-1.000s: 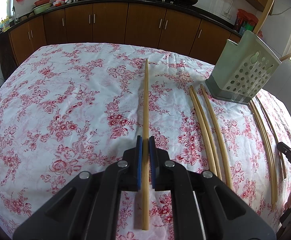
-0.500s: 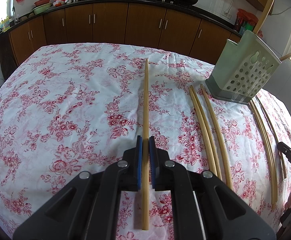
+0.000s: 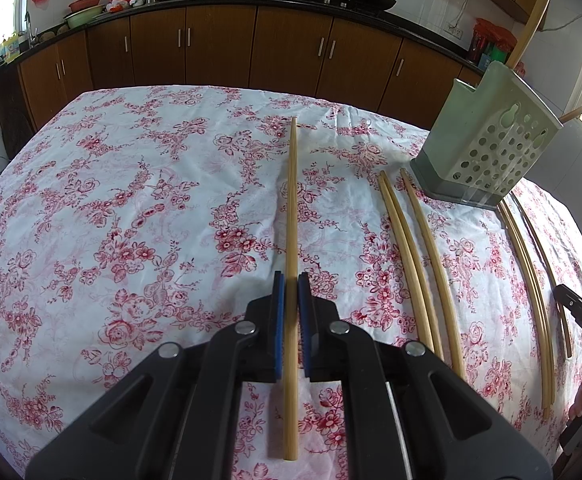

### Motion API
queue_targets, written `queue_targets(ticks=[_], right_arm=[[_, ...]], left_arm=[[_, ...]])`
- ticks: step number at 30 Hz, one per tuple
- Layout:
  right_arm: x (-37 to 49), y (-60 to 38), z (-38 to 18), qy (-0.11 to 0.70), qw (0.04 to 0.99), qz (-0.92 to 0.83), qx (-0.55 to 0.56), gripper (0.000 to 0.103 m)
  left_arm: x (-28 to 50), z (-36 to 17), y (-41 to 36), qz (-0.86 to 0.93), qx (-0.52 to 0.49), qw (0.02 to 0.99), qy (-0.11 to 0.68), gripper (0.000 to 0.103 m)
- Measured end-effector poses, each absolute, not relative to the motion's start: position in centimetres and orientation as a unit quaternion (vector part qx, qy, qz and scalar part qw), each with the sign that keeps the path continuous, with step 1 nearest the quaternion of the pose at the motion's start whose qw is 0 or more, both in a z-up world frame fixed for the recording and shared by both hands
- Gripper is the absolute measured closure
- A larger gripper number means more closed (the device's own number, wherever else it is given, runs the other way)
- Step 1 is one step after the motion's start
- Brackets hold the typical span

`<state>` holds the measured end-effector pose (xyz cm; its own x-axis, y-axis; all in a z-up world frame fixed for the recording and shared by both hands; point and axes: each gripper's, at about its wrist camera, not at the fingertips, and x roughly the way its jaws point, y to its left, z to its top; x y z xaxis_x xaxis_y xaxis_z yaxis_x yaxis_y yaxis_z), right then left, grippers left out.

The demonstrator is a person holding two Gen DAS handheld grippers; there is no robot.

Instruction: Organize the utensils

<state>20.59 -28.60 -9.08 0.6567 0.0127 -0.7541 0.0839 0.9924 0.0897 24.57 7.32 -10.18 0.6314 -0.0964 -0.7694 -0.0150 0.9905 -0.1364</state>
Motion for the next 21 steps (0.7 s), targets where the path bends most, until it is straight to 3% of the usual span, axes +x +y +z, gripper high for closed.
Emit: queue_targets(ticks=[21], right_arm=[[19.0, -28.2, -8.4, 0.410, 0.911, -0.014, 0.049, 0.095]], left_arm=[[21.5, -9.7, 4.6, -0.012, 0.032, 0.902, 0.431, 0.095]])
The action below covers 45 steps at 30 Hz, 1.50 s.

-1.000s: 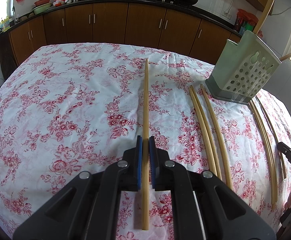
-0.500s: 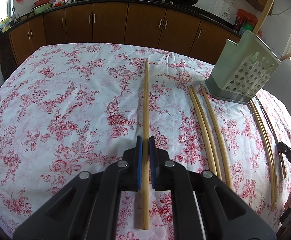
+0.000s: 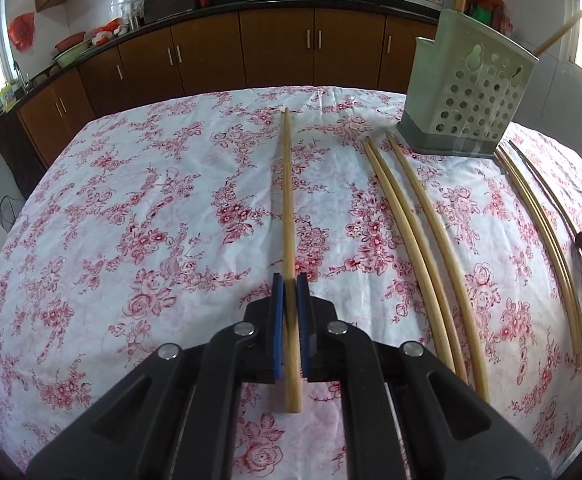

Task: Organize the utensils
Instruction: 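Lift both held chopsticks and carry them above the green holder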

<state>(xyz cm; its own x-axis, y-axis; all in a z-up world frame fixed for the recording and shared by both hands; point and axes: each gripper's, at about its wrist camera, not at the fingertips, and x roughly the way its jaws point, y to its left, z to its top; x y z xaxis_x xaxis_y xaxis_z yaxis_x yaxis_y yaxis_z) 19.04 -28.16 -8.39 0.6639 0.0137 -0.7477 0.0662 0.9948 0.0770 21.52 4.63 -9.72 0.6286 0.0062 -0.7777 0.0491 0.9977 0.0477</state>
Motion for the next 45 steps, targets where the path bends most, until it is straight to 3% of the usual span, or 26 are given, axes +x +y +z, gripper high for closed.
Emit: queue_targets(ticks=[12, 29, 37, 45], right_arm=[[17.2, -29.1, 1.1, 0.282, 0.958, -0.015, 0.052, 0.095], [16.9, -28.9, 7.9, 0.208, 0.975, 0.025, 0.077, 0.095], [16.1, -27.0, 13.5, 0.118, 0.986, 0.066, 0.094, 0.095], [18.4, -25.3, 15.5, 0.043, 0.992, 0.061, 0.104, 0.095]], left_arm=[[19.5, 1.9, 5.9, -0.032, -0.008, 0.955, 0.294, 0.095], [18.0, 10.1, 4.0, -0.097, 0.004, 0.970, 0.225, 0.095], [17.1, 14.7, 0.5, -0.143, -0.017, 0.975, 0.167, 0.095], [20.0, 18.3, -3.5, -0.139, -0.036, 0.984, 0.101, 0.095]])
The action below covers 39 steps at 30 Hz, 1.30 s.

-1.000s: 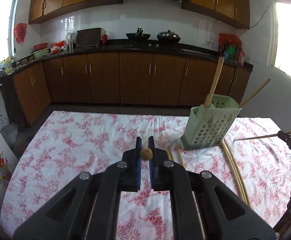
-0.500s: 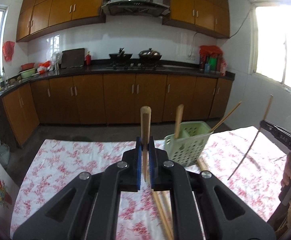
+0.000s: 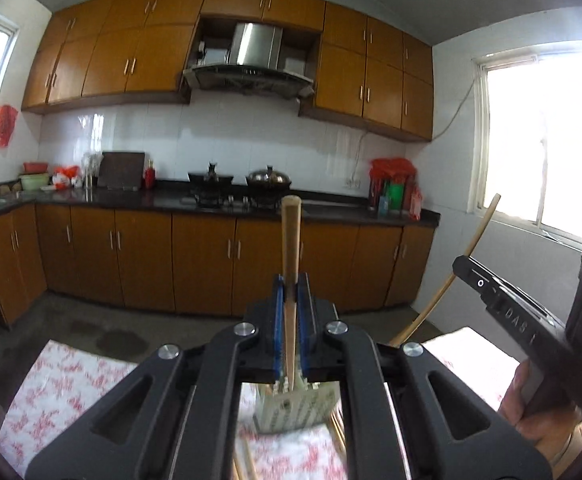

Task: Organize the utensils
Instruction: 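Lift both held chopsticks and carry them above the green holder, then open the left tool over the holder while the right tool releases its chopstick, then move both open tools back down to the remaining chopsticks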

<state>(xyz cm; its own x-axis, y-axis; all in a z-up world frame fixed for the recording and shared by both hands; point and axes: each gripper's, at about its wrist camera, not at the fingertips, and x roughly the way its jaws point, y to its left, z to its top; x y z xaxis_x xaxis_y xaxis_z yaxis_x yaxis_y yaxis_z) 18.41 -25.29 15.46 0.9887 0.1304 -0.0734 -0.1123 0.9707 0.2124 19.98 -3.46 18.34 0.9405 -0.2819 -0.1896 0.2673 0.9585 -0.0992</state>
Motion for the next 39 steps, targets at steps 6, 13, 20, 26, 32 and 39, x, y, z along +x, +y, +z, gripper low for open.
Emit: queue_targets(ticks=[6, 13, 20, 26, 32, 39], right_arm=[[21.5, -24.4, 13.6, 0.030, 0.994, 0.046, 0.100, 0.095], [23.5, -24.2, 10.3, 0.090, 0.988, 0.052, 0.113, 0.095], [22.1, -24.4, 10.3, 0.103, 0.988, 0.057, 0.103, 0.060], [19.7, -25.5, 11.6, 0.096, 0.990, 0.048, 0.096, 0.060], [16.9, -27.2, 10.5, 0.143, 0.985, 0.024, 0.092, 0.060], [17.8, -26.9, -1.0, 0.356, 0.929, 0.055, 0.090, 0.082]], left_arm=[[23.9, 16.8, -4.8, -0.120, -0.041, 0.988, 0.085, 0.095], [27.2, 12.4, -5.1, -0.126, -0.057, 0.981, 0.134, 0.095], [26.8, 11.5, -3.2, -0.127, -0.071, 0.979, 0.145, 0.084], [24.2, 12.3, -1.6, -0.110, -0.070, 0.982, 0.136, 0.077], [20.2, 11.1, 1.3, -0.072, -0.057, 0.983, 0.157, 0.066], [18.8, 2.4, 3.1, -0.034, -0.018, 0.964, 0.265, 0.066]])
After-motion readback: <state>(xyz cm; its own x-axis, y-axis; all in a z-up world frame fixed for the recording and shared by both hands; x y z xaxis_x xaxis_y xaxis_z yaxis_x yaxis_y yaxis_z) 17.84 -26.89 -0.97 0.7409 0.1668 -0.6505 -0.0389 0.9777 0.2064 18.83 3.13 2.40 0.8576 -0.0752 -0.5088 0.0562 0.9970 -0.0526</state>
